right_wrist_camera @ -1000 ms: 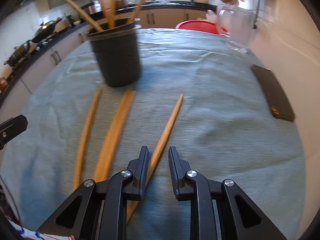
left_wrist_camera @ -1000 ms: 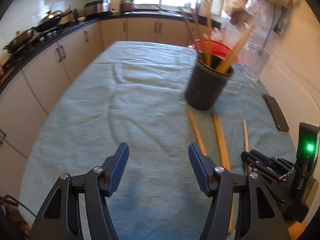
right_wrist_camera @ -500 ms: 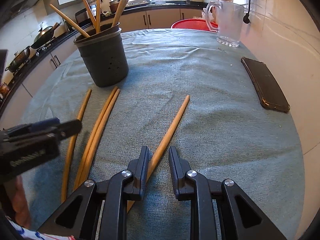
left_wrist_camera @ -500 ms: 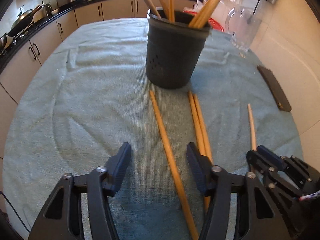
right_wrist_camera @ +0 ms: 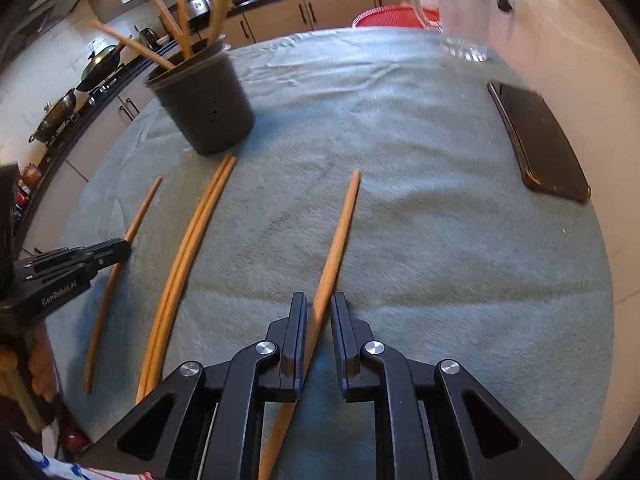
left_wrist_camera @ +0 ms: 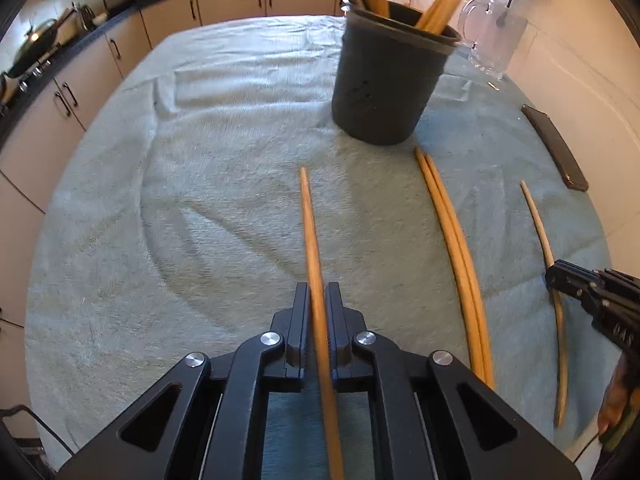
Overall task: Organize utensils
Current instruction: 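Close the left tool on a chopstick while the right tool grasps another, then lift both chopsticks upright and carry them above the black holder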
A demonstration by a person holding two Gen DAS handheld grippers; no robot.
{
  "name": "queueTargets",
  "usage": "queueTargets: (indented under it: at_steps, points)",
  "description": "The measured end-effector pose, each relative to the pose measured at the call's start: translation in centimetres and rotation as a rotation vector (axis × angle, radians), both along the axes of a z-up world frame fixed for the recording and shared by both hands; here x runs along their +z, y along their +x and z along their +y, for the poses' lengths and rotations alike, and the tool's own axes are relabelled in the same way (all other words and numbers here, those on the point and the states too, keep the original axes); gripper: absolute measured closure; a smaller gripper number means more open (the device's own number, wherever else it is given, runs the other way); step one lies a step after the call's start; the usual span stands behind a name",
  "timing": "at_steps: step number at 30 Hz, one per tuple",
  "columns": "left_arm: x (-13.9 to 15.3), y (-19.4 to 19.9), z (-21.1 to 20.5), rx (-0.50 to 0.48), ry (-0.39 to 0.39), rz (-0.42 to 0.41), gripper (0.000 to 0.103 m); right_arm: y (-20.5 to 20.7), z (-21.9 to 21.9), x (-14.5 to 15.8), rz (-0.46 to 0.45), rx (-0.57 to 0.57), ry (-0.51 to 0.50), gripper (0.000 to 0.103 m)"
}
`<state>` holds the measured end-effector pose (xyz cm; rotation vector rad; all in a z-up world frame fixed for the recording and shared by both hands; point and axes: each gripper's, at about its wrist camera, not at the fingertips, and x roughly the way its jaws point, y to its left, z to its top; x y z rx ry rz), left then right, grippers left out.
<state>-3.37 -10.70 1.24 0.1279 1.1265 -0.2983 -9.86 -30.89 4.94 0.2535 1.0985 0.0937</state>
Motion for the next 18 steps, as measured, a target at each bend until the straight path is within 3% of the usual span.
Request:
queueTargets:
  at_steps: [5,18]
  points:
    - [0.1,1.6,0.2,-0.055,0.021,0.058,0.095,1.1,-1.0,0.0,0.089,-0.004,0.047,0.09]
    - [0.1,4.8,-1.9,-0.131,0.104,0.112,0.095,6.5,1.1,0.0,0.308,0.055,-0.122,0.089]
